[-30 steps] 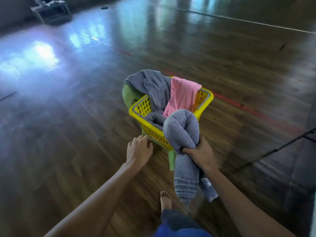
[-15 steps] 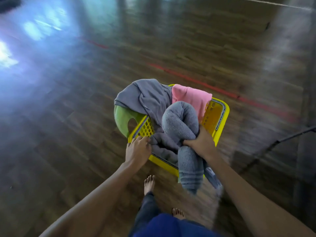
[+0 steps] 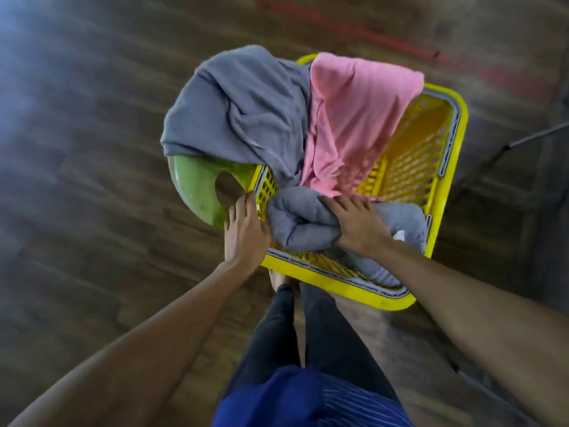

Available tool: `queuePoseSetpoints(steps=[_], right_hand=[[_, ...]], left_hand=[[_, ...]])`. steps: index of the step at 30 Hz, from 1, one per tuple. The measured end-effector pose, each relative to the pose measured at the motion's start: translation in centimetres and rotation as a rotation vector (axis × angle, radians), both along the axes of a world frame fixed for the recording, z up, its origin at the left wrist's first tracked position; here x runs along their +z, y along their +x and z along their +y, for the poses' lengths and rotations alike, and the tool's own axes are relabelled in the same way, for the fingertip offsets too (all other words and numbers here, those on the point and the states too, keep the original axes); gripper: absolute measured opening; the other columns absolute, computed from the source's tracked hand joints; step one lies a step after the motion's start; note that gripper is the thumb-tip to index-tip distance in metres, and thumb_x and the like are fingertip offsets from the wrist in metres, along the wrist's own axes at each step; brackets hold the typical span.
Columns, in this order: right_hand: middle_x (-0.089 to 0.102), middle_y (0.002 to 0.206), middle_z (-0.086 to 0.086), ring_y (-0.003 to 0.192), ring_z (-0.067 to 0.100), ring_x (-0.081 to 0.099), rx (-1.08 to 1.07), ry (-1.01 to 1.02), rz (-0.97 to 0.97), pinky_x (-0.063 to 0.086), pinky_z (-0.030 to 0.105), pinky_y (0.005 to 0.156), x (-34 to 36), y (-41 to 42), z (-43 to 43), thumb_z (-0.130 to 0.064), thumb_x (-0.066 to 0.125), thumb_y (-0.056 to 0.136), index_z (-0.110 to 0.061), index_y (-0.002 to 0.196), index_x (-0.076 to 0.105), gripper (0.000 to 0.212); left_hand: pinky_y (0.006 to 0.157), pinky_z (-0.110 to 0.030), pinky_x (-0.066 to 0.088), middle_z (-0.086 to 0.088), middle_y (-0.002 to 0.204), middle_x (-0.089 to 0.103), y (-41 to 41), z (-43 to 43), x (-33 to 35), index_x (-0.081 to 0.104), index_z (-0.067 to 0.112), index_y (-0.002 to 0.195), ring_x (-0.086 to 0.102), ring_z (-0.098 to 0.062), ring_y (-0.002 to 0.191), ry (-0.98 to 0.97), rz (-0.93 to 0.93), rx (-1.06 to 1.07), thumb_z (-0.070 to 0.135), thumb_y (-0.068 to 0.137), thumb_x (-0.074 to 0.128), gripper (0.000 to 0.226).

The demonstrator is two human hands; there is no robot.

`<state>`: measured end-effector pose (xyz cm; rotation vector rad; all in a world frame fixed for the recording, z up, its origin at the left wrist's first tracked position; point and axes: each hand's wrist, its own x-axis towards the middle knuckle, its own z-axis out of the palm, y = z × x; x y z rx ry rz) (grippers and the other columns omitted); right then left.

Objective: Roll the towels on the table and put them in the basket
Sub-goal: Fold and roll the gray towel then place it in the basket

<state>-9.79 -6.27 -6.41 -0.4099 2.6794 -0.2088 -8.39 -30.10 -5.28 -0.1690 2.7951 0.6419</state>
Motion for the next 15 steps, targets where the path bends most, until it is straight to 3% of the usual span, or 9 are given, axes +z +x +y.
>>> queuePoseSetpoints(steps=[4,7,11,15], right_hand=[[0.053,0.131,0.006,0.112,0.033,0.053,-0.022,-0.002,0.016,0.042,0.047,0.09,-4.4,1.6,-0.5,-0.046,0.077,0.061,-0.023,0.15,0.027,0.104],[0.049,0.133,0.009,0.113,0.034,0.05,-0.071,0.05,0.001,0.038,0.053,0.097,-7.0,1.9,-0.9,-0.047,0.077,0.06,-0.019,0.152,0.022,0.11],[0.042,0.136,0.012,0.119,0.034,0.044,-0.106,0.095,-0.073,0.031,0.056,0.104,-9.3,1.6,-0.9,-0.042,0.069,0.065,-0.018,0.154,0.007,0.111],[0.04,0.137,0.011,0.121,0.034,0.041,-0.111,0.117,-0.12,0.031,0.055,0.105,-9.9,1.3,-0.6,-0.046,0.067,0.062,-0.018,0.155,0.003,0.116]], left_hand=[[0.106,-0.051,0.034,-0.009,0.158,0.014,0.2,0.5,-2.2,0.012,0.013,0.154,0.028,-0.036,0.137,0.044,-0.029,0.0,0.01,0.089,0.05,0.075],[0.108,-0.052,0.032,-0.008,0.16,0.008,0.6,0.7,-3.0,0.005,0.014,0.154,0.022,-0.034,0.141,0.026,-0.016,-0.004,0.006,0.084,0.052,0.085],[0.111,-0.051,0.03,-0.007,0.16,0.006,0.8,0.7,-3.8,0.003,0.014,0.155,0.02,-0.032,0.142,0.0,0.002,-0.014,0.002,0.081,0.052,0.09],[0.111,-0.051,0.03,-0.009,0.161,0.006,0.9,0.7,-4.0,0.005,0.011,0.154,0.021,-0.031,0.142,-0.004,0.033,-0.035,0.0,0.08,0.052,0.089]])
